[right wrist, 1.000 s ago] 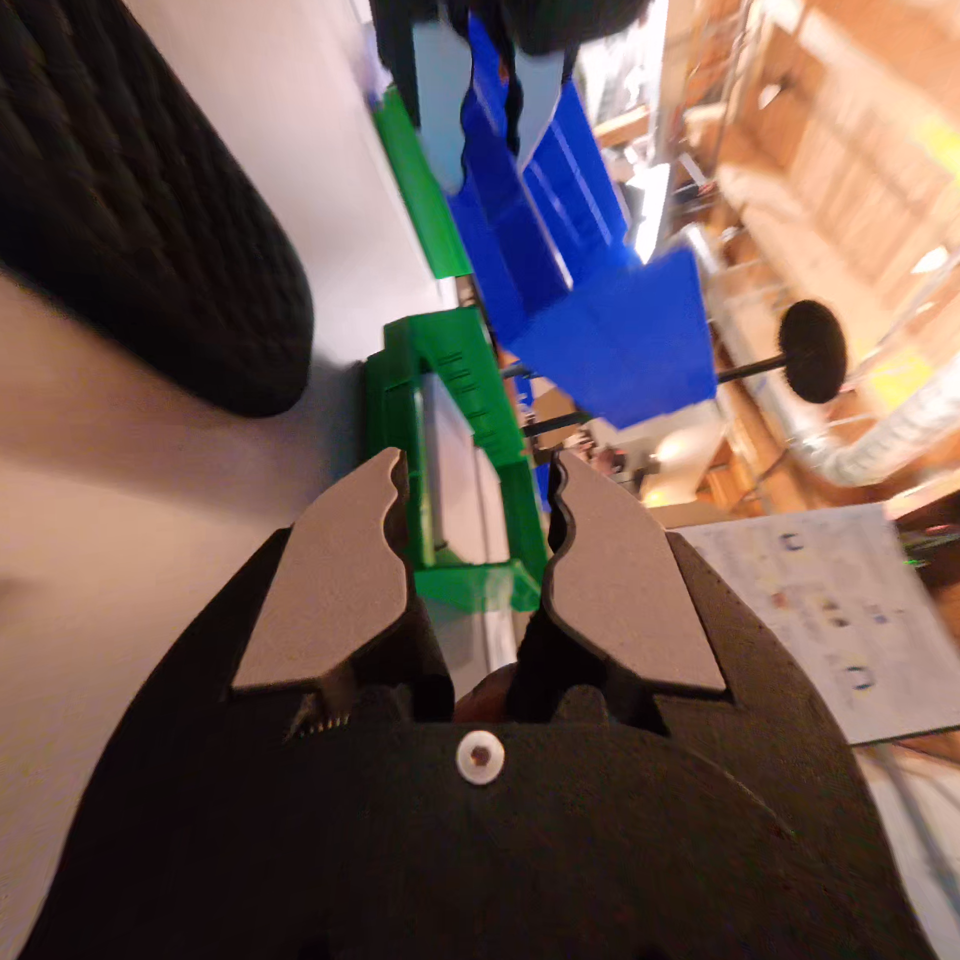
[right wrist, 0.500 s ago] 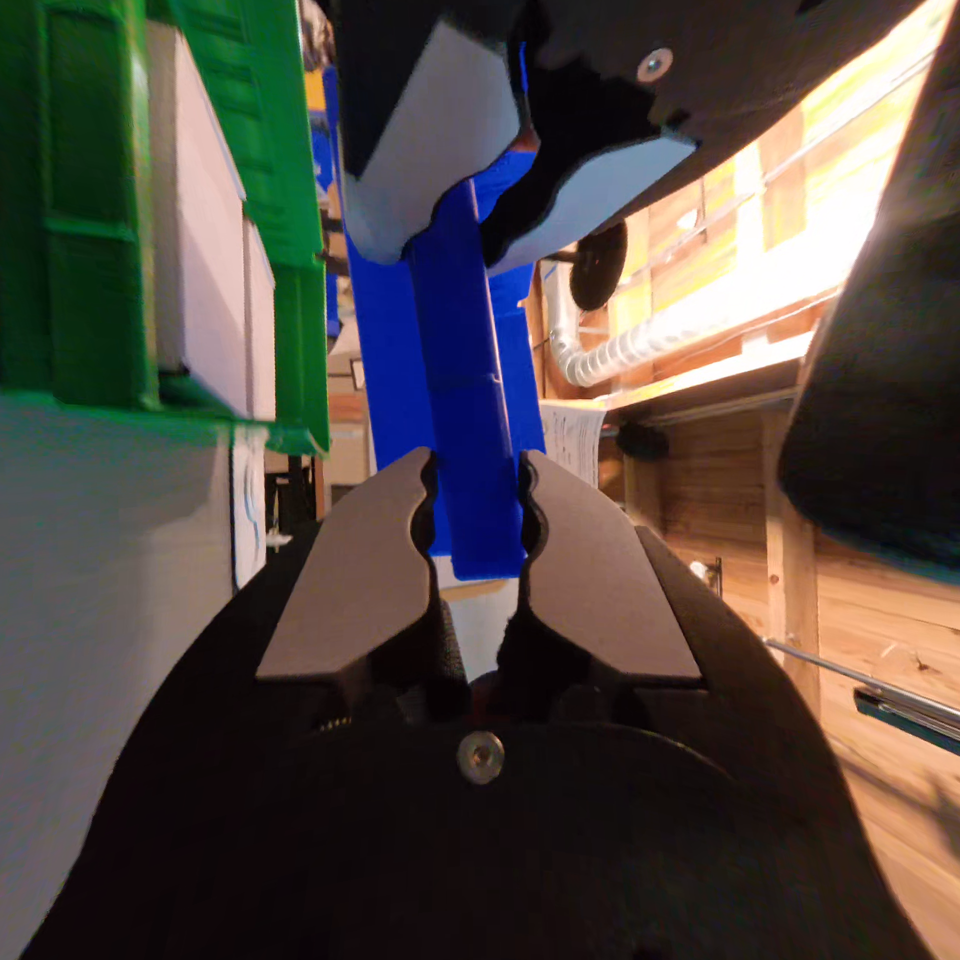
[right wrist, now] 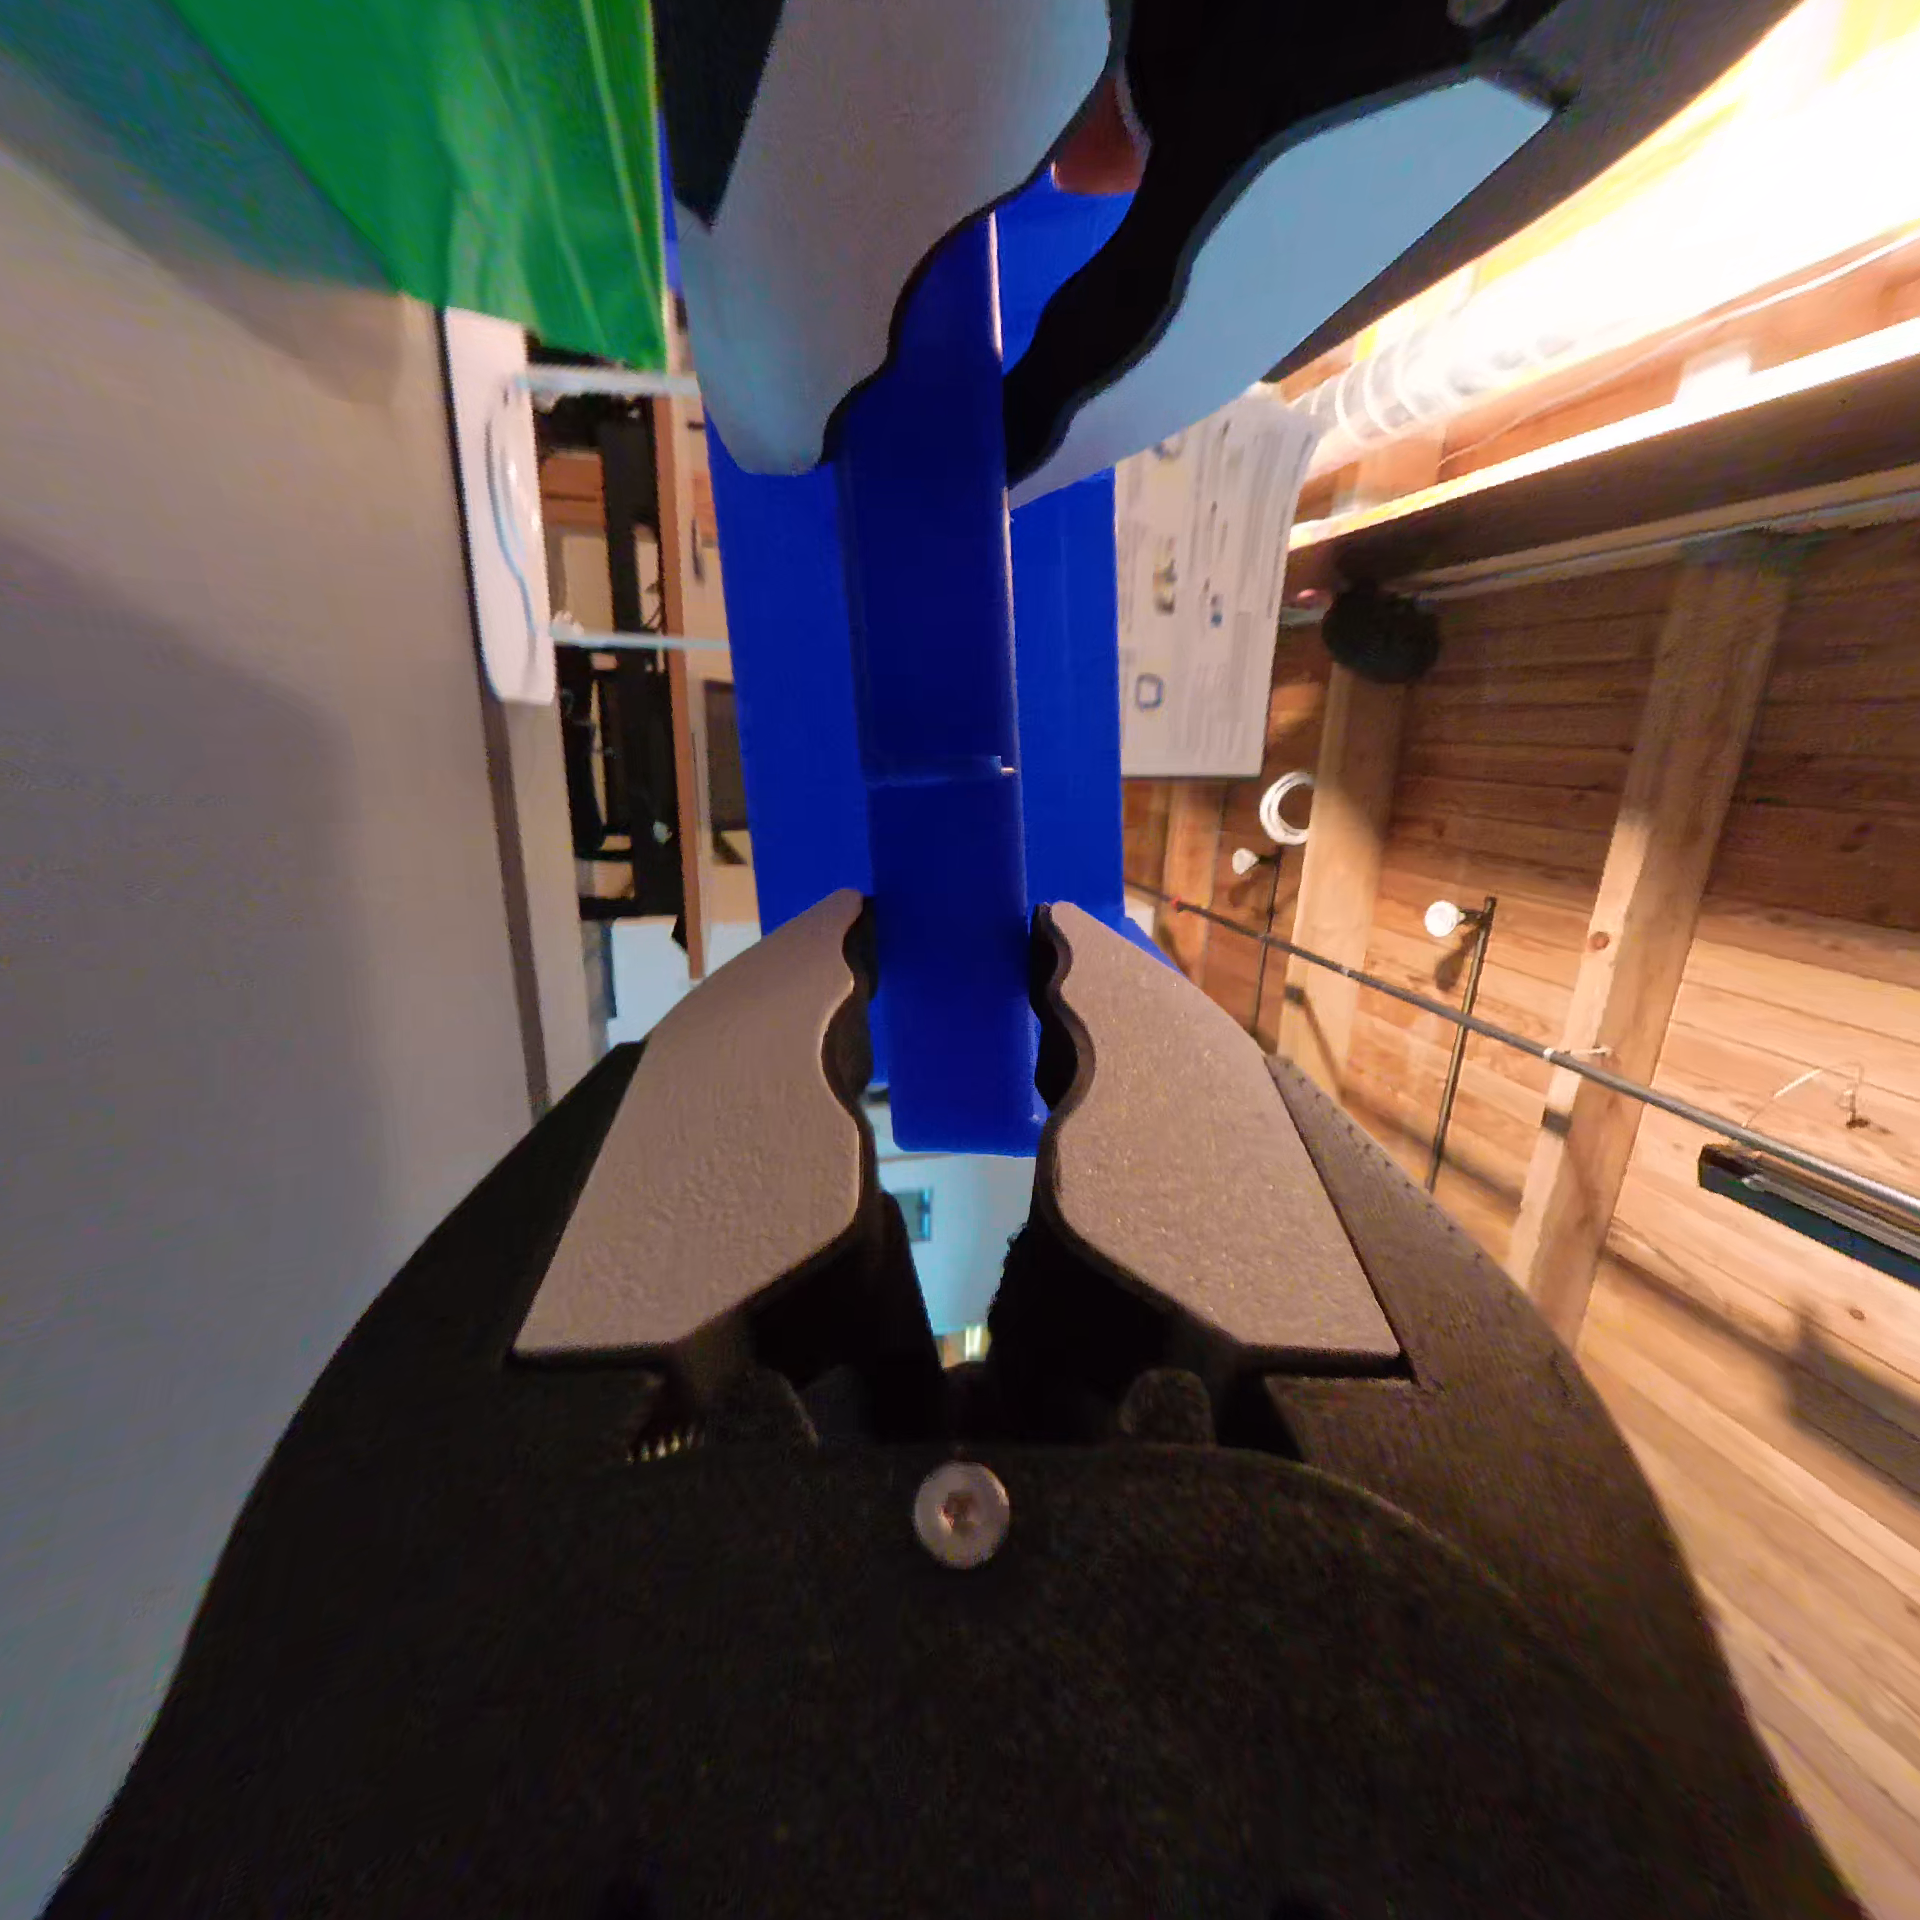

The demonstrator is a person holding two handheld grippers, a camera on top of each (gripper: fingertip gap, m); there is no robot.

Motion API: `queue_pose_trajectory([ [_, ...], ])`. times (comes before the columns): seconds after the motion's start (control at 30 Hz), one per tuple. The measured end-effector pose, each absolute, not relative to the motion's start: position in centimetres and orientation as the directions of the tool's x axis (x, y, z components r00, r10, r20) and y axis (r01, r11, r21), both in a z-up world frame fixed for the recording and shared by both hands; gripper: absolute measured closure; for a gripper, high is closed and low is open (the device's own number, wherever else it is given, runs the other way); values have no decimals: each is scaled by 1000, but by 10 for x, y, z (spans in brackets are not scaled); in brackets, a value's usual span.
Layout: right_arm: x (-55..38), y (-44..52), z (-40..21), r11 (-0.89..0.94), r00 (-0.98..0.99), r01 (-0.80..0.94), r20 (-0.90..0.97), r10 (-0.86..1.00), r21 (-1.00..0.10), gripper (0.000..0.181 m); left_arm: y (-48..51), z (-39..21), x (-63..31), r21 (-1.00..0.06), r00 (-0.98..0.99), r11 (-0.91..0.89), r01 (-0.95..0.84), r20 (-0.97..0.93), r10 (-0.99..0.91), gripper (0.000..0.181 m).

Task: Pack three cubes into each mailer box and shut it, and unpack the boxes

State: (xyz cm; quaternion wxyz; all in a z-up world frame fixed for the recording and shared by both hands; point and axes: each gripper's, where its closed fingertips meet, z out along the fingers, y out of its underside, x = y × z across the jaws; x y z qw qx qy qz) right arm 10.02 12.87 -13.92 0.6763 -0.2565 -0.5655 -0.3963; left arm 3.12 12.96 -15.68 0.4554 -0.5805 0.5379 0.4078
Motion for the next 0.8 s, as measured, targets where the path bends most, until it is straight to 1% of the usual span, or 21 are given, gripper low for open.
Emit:
queue_pose_trajectory([
  [0.17,149,139,-167,504,13,860,985,-174,78,154,144,-186,80,-91,64,65,-994,-940,-335,149],
  [0.43,204,161,-223,446,-24,895,1000,5,19,153,167,-243,135,-93,19,126,-988,-871,-491,149],
  [0.67,232,171,-245,416,-22,909,995,99,-21,153,173,-264,163,-87,-9,154,-984,-847,-531,148],
  [0.8,247,178,-254,381,-17,923,988,152,-43,154,173,-266,178,-68,-41,193,-979,-857,-513,148],
])
